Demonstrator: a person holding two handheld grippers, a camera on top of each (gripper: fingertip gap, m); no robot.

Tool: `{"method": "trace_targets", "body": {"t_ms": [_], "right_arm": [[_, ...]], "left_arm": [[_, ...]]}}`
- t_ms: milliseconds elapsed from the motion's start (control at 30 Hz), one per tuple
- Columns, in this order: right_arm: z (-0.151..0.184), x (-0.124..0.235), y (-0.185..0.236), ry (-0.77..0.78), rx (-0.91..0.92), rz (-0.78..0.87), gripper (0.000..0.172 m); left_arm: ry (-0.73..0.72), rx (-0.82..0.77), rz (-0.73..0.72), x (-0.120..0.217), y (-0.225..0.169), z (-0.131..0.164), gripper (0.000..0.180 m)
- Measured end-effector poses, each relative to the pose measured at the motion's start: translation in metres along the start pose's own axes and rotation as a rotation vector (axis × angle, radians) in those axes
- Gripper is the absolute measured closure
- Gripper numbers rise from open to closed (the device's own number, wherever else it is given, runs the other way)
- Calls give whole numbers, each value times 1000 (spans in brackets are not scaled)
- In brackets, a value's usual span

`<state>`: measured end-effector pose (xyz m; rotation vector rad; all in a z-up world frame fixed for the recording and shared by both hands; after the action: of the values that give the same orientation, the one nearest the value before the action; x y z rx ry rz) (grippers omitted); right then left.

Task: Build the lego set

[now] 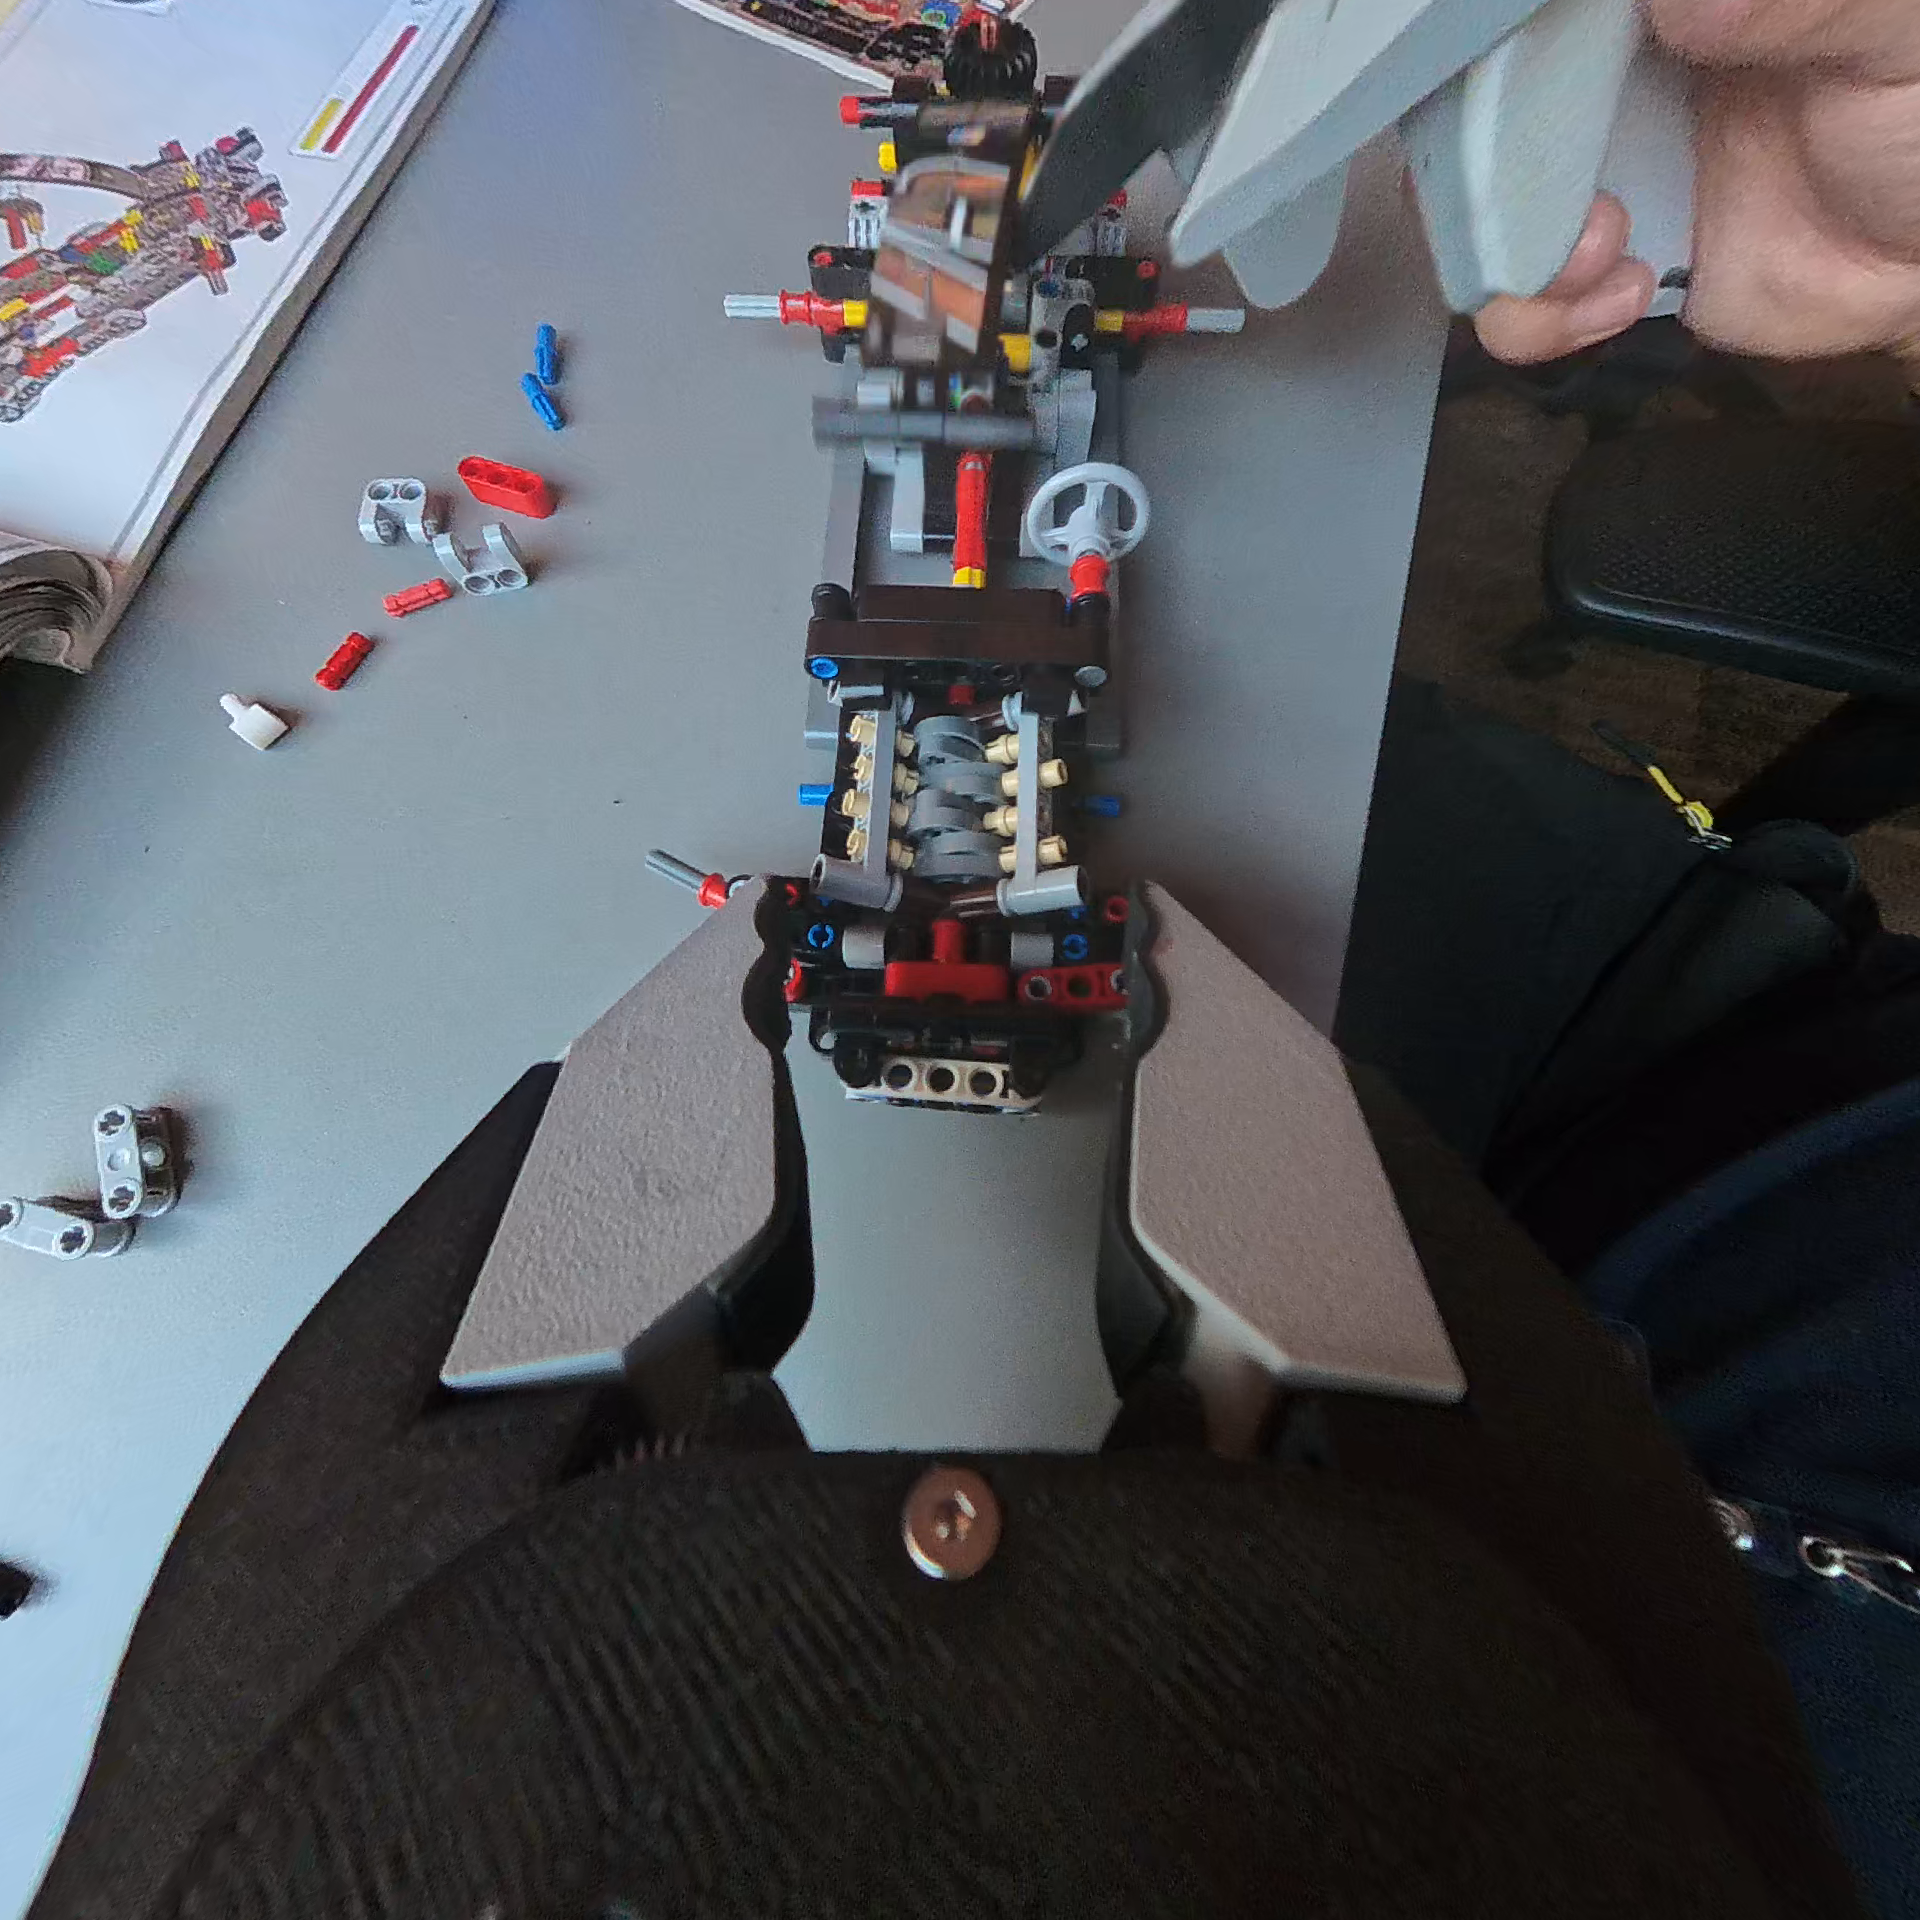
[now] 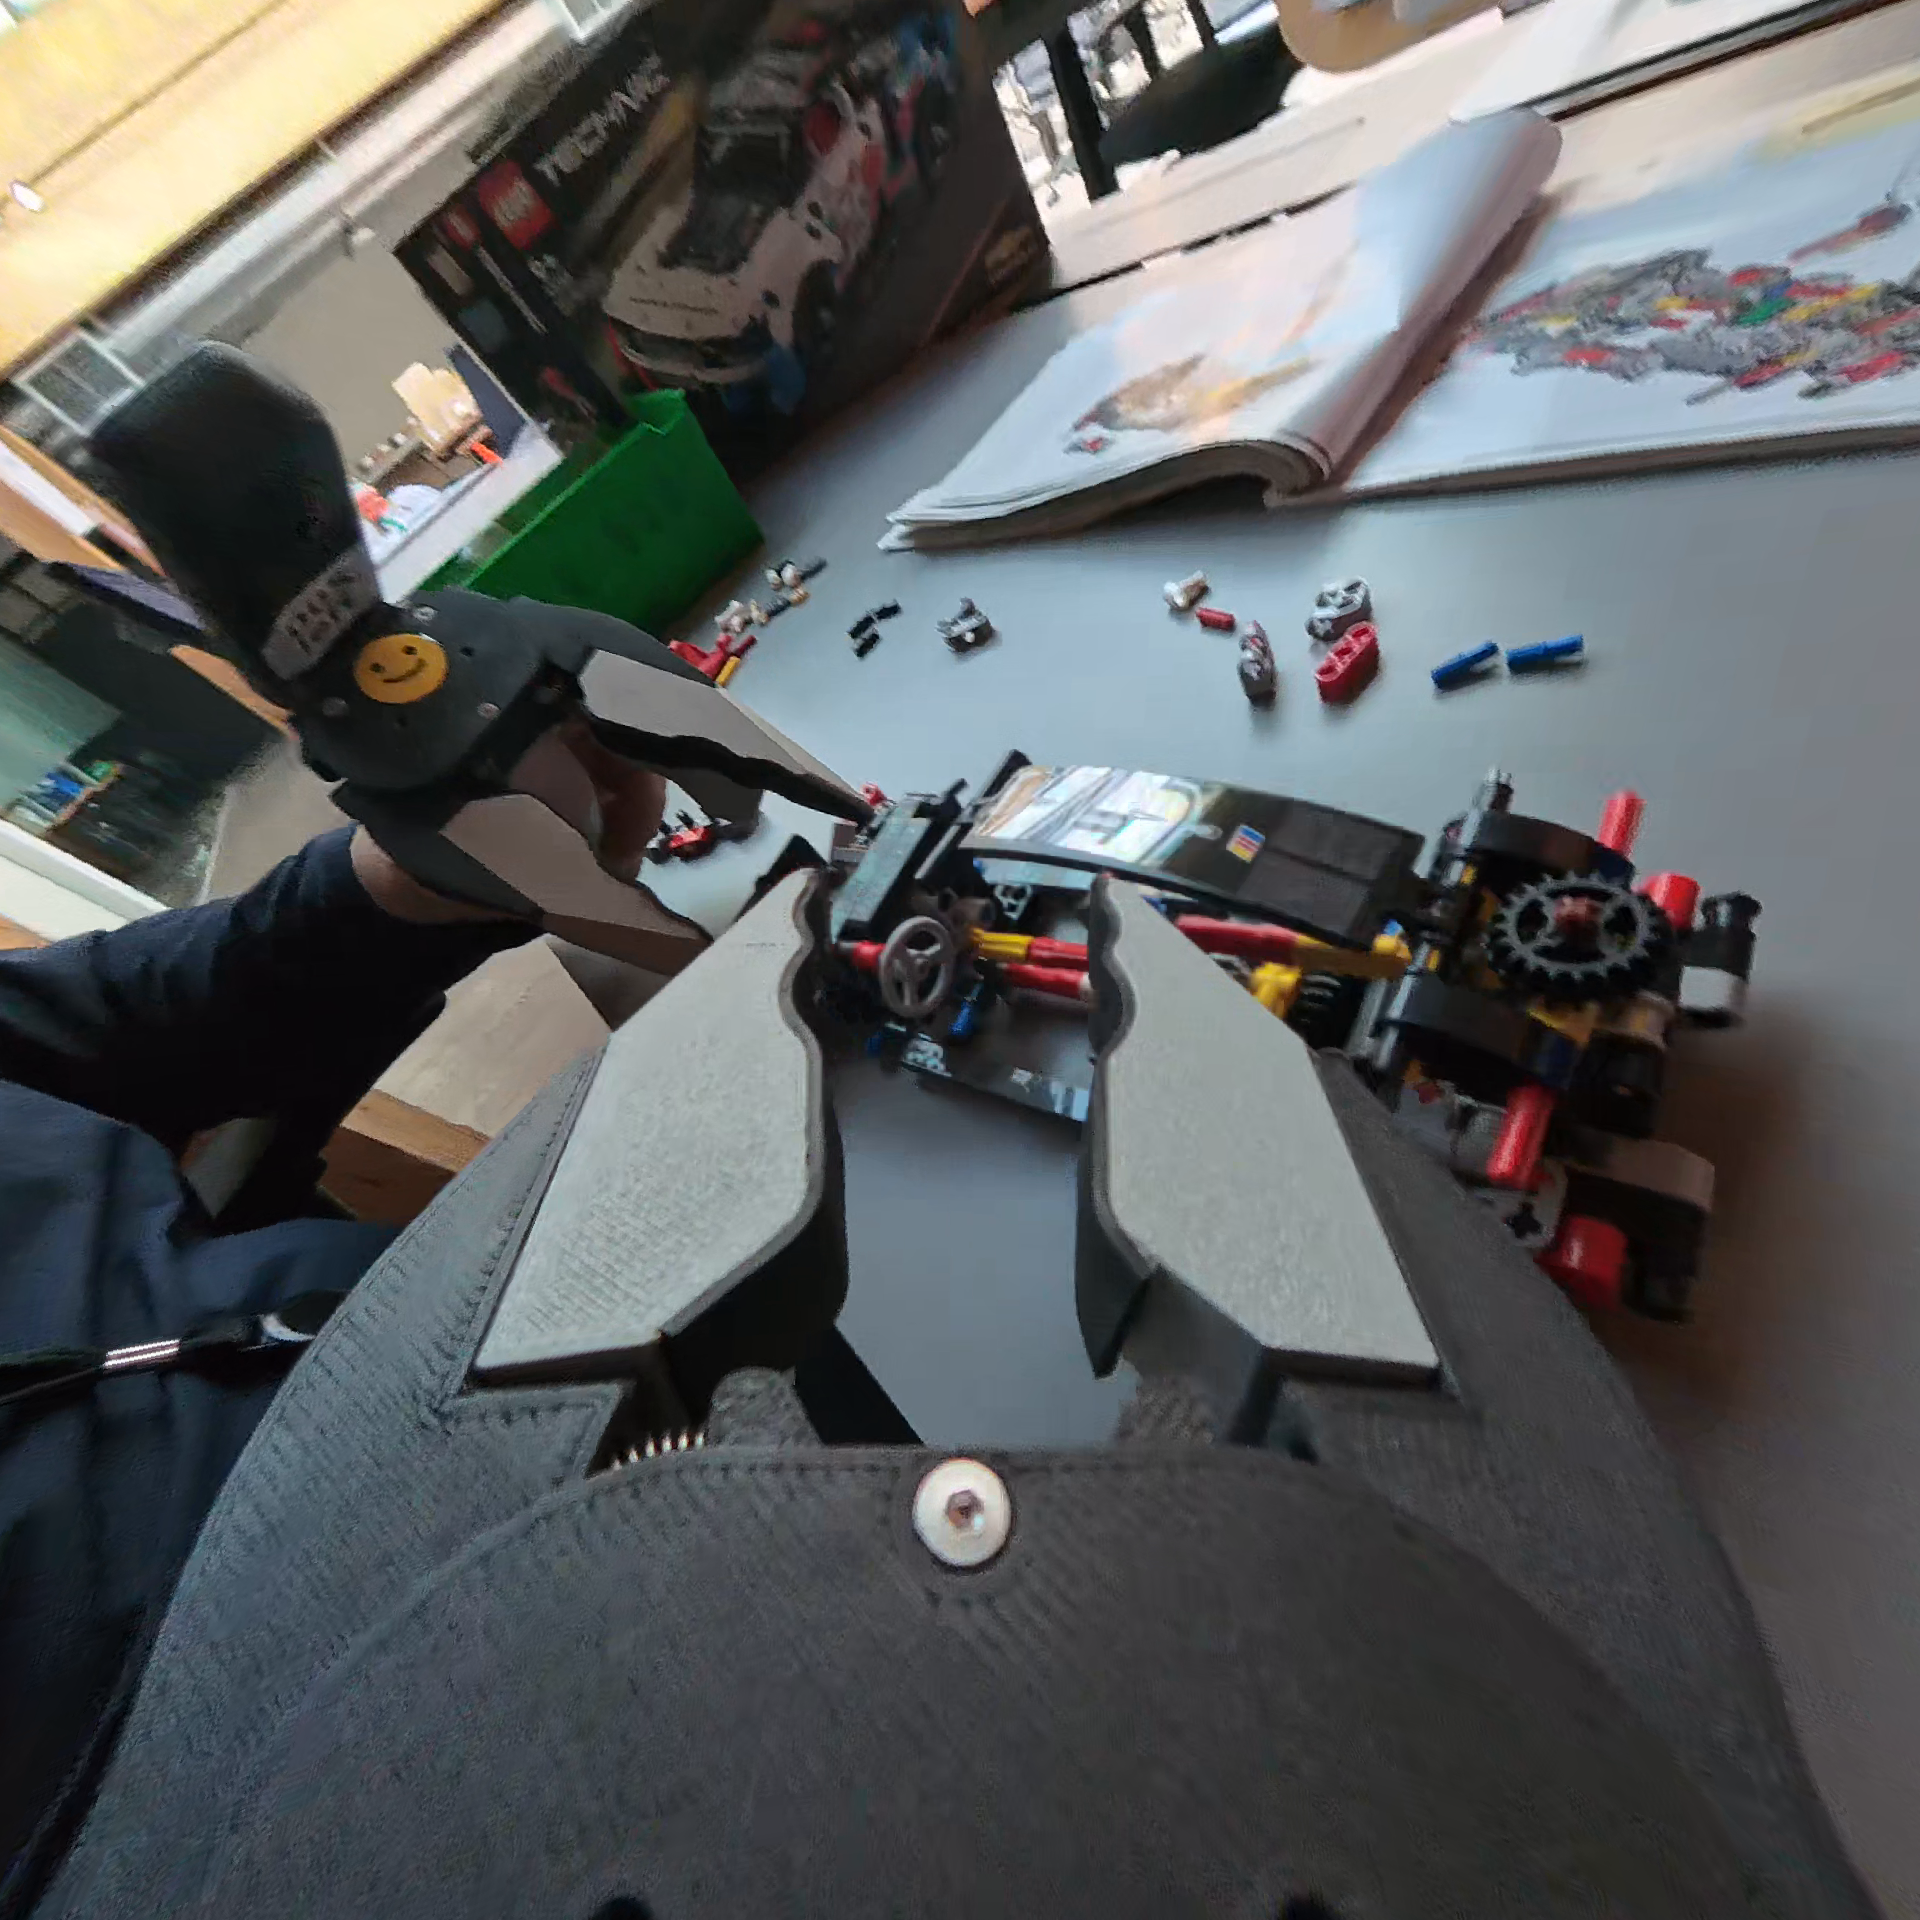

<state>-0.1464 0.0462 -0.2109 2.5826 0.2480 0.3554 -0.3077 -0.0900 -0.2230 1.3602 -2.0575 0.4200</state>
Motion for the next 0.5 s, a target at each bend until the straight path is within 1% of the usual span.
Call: {"method": "trace_targets", "body": {"t_ms": [33, 100, 200, 500], "right_arm": [[-2, -1, 3, -14, 21, -19, 127], [-4, -2, 4, -10, 60, -4, 131], [-3, -5, 1, 24, 79, 36, 130], [-3, -2, 0, 15, 87, 32, 128]], "left_arm": [[1, 0, 0, 0, 0, 0, 118], [-2, 4, 4, 1, 1, 1, 118], [-5, 5, 6, 1, 1, 2, 118], [-2, -7, -7, 3, 0, 3, 119]]}}
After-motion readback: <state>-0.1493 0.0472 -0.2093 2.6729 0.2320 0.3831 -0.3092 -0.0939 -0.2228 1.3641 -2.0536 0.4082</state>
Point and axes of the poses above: each gripper's, where its closed fingertips meet, x back along the fingers, z out of its underside, y = z × x across the jaws, the point moved 8 cm from there along x, back along the fingers, and after that the axes turned 6 degrees about -z, right-handed, at the moved point
